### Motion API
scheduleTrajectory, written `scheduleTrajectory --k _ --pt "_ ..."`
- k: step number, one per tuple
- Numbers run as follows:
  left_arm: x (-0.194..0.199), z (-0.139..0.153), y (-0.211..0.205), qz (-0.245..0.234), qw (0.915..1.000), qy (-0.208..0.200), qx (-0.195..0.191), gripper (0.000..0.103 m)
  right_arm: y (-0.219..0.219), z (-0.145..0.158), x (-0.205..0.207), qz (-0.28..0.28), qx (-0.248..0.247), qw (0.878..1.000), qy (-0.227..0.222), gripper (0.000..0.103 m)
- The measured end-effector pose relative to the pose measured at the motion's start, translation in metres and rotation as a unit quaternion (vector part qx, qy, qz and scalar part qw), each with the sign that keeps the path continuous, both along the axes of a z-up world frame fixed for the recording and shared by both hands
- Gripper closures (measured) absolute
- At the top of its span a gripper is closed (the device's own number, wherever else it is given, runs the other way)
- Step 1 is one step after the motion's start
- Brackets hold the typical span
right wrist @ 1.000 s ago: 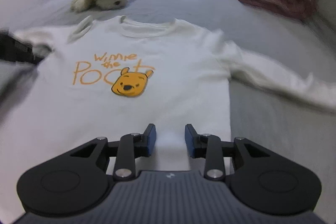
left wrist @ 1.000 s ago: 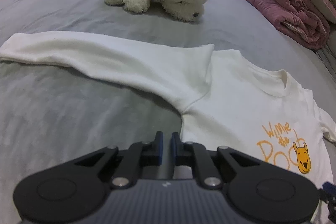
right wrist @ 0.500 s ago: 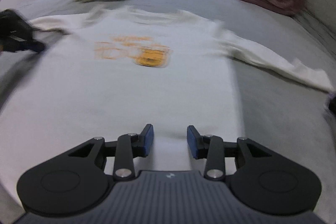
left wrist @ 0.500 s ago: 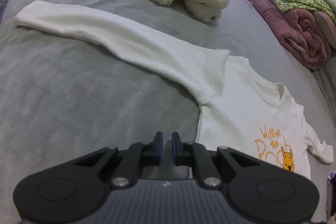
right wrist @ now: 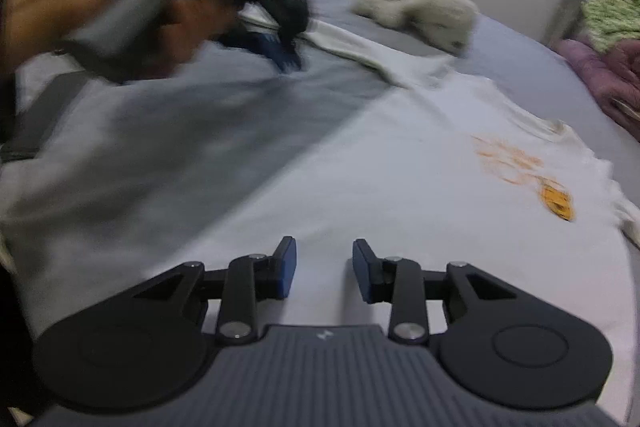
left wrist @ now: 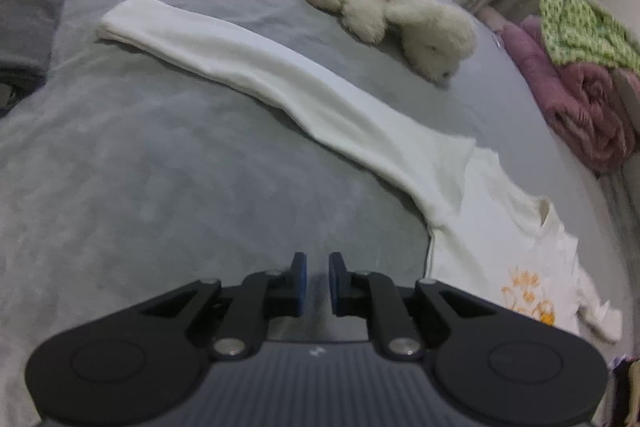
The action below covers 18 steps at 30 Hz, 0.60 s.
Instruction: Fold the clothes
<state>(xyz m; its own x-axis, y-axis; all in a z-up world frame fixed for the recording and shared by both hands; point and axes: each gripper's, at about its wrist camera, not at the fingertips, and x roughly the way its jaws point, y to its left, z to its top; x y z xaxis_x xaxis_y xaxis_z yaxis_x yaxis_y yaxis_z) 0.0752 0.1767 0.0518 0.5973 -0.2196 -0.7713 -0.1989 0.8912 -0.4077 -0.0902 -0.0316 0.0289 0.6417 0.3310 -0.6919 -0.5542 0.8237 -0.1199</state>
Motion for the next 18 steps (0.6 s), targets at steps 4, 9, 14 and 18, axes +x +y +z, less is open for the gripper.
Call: scheduleTrajectory --k 4,9,14,18 --pt "0.0 0.001 0.015 0.027 0.9995 0.001 -0.019 0.092 0.032 -0.007 -0.023 0.058 -0.007 0.998 -0.003 0.071" --pt "-0.003 0.001 0.037 0.064 0.9969 0.002 -0.046 0.092 0.049 -0.012 -0.032 0.09 -0.023 0.996 -0.013 0.07" --pt "-0.004 0.003 0.041 0.068 0.9965 -0.004 -0.05 0.09 0.024 0.002 -0.015 0.053 0.044 0.997 0.024 0.07" --pt "0.0 0.002 0.034 0.062 0.9965 -0.002 -0.056 0.085 0.023 -0.005 -0.019 0.058 0.043 0.997 0.039 0.07"
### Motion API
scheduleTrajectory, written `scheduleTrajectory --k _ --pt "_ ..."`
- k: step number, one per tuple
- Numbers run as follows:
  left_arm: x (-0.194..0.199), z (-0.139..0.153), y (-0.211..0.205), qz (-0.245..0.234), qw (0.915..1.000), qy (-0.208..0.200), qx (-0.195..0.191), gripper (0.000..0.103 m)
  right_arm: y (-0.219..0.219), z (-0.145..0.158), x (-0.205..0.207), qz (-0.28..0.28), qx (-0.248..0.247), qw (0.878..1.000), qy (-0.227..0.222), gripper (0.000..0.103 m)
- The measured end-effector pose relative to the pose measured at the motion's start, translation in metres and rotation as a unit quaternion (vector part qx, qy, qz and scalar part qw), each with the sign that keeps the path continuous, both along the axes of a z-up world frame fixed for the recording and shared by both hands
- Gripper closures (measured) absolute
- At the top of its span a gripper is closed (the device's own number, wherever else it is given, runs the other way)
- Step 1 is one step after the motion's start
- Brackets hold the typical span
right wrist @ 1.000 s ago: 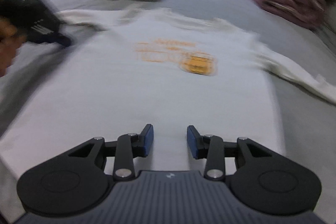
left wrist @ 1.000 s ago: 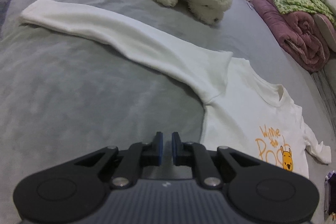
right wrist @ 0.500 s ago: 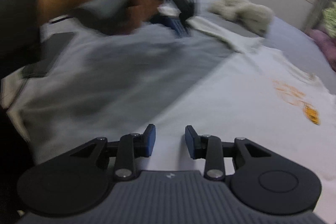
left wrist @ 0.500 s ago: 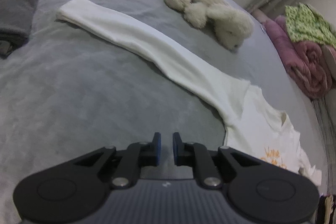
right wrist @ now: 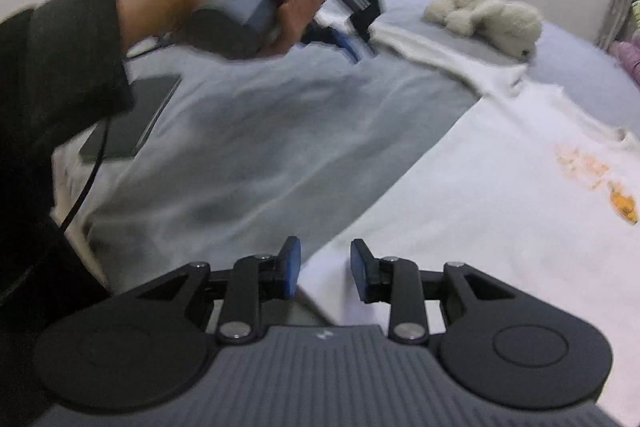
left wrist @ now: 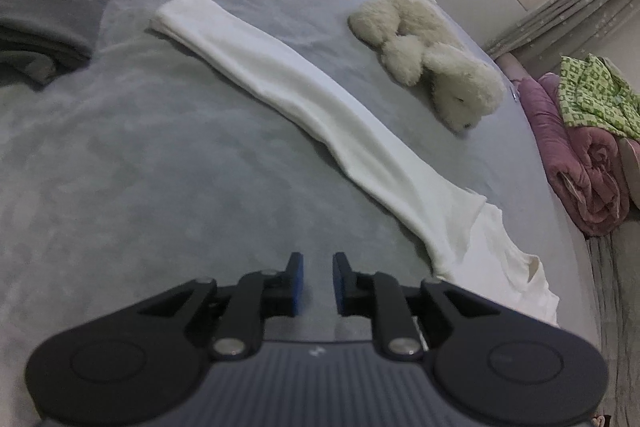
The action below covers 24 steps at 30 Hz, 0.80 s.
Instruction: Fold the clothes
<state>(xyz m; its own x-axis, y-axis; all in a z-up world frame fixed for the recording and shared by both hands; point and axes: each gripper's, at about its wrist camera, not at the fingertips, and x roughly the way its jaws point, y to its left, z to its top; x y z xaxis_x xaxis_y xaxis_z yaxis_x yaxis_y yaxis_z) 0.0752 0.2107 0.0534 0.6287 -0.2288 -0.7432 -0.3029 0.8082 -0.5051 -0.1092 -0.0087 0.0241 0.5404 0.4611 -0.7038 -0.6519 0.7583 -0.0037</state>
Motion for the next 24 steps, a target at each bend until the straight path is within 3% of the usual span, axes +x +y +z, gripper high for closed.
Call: scheduleTrajectory --k 3,5,17,24 --pt "0.002 -0.001 -0.004 0.0 1.0 0.001 -0.004 0.084 0.004 -0.009 -0.009 0.003 -0.011 1.0 -0.017 0.081" --pt "0.003 -0.001 -0.004 0.002 1.0 0.002 -0.002 0.084 0.0 -0.007 -0.008 -0.012 0.013 1.0 -0.004 0.089" --pt "0.009 0.001 -0.007 0.013 0.9999 -0.002 -0.003 0.084 -0.024 -0.007 -0.018 -0.02 0.097 0.995 0.024 0.089" --pt "0.009 0.001 -0.009 0.018 0.9998 0.001 0.006 0.081 -0.046 0.003 -0.008 -0.009 0.147 0.987 0.071 0.085"
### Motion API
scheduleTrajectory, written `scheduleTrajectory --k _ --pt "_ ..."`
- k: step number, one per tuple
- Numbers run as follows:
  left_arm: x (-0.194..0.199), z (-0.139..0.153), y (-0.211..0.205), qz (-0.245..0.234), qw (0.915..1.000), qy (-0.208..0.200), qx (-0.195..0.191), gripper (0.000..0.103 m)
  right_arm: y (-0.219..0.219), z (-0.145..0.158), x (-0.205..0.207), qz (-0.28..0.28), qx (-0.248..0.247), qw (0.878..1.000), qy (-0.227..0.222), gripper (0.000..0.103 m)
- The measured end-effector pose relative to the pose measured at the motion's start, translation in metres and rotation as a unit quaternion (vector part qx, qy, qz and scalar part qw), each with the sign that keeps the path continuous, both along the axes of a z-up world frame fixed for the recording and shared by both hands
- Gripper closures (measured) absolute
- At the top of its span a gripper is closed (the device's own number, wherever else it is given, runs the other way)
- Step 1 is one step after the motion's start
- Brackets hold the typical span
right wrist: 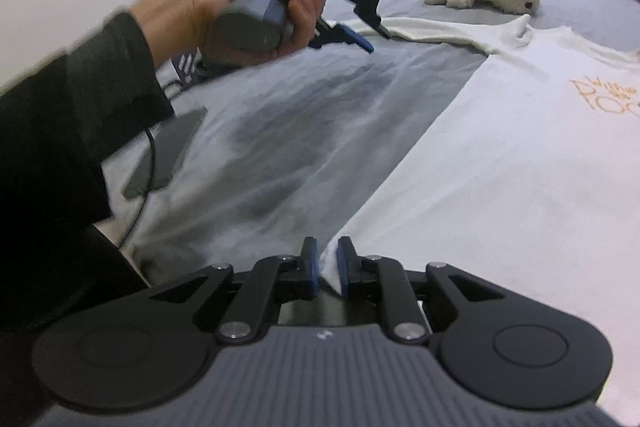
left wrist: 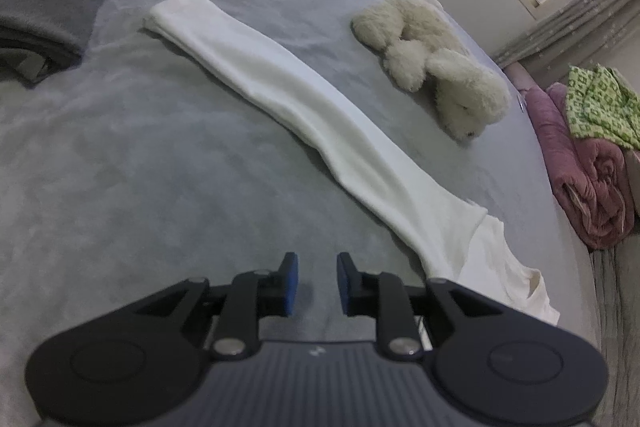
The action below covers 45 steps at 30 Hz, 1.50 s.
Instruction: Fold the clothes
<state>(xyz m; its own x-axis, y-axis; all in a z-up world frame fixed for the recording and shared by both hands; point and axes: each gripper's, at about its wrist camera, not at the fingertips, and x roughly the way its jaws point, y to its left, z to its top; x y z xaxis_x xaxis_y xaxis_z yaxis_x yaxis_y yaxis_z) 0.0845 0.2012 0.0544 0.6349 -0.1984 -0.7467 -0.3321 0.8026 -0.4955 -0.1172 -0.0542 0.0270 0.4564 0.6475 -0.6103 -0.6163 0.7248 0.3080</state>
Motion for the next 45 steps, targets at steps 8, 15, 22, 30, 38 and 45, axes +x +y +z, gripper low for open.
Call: scheduleTrajectory --k 8,15,22,30,38,45 --pt "0.0 0.001 -0.005 -0.005 1.0 -0.003 0.006 0.081 -0.084 0.02 0.0 -0.089 -0.01 0.996 0.003 0.083" --pt "0.0 0.0 -0.017 -0.019 0.9997 -0.003 0.013 0.081 -0.129 0.002 0.005 -0.154 -0.015 0.986 0.069 0.084" --pt "0.002 0.003 -0.029 -0.032 0.9982 -0.008 0.049 0.079 -0.144 0.014 -0.003 -0.149 -0.074 0.984 0.056 0.084" --pt "0.004 0.01 -0.059 -0.081 0.9885 -0.028 0.125 0.078 -0.164 0.01 0.03 -0.246 -0.118 0.961 0.04 0.066" --pt "0.004 0.011 -0.081 -0.11 0.978 -0.033 0.174 0.077 -0.181 0.013 0.077 -0.261 -0.109 0.957 0.058 0.068" --pt "0.007 0.01 -0.097 -0.122 0.9694 -0.037 0.21 0.075 -0.201 0.012 0.121 -0.274 -0.12 0.952 0.07 0.065"
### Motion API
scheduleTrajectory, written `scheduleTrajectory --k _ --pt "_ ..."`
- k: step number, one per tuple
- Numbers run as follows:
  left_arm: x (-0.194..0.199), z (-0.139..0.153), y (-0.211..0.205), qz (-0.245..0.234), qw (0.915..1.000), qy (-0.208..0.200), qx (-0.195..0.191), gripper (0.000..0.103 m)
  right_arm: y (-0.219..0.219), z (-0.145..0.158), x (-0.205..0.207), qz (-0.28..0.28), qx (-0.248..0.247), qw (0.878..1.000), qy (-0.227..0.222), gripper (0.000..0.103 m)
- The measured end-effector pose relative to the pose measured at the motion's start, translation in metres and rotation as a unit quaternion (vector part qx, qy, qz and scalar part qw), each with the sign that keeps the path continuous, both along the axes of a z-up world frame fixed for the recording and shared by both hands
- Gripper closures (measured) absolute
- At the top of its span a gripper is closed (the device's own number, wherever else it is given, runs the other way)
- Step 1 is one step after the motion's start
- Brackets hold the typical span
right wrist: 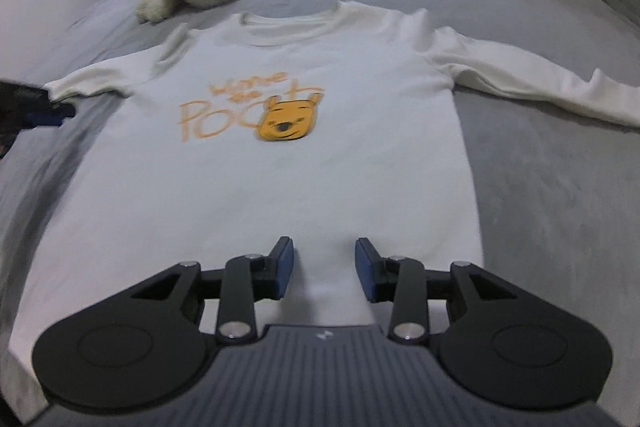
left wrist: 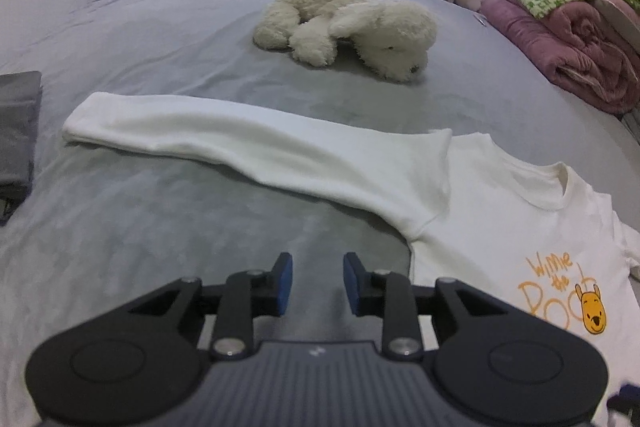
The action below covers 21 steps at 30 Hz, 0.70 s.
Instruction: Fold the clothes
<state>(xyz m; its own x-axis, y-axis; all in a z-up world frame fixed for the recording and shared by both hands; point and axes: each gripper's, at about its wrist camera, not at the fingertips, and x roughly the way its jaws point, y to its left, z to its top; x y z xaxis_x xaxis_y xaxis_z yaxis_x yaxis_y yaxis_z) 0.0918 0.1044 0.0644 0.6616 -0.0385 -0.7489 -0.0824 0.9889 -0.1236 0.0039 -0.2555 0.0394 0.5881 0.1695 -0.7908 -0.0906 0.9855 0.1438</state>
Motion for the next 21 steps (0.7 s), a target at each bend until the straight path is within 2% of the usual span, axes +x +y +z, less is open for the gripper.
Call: scheduleTrajectory --k 2,9,12,18,21 --pt "0.001 -0.001 -0.004 -0.004 1.0 0.001 0.004 0.075 -0.007 0.0 0.013 -0.002 0.005 1.0 0.0 0.069" --pt "0.007 -0.007 -0.018 -0.013 0.9994 0.005 0.032 0.075 -0.029 0.0 0.053 0.0 0.014 1.0 -0.006 0.069" --pt "0.01 -0.011 -0.023 -0.016 0.9989 0.007 0.043 0.075 -0.029 -0.001 0.062 0.013 -0.009 1.0 -0.021 0.069" --pt "0.015 -0.023 -0.031 -0.018 0.9974 0.014 0.068 0.075 -0.03 -0.013 0.067 0.035 -0.03 0.997 -0.067 0.061" --pt "0.016 -0.025 -0.035 -0.021 0.9961 0.01 0.085 0.074 -0.028 -0.011 0.073 0.04 -0.04 0.996 -0.07 0.06"
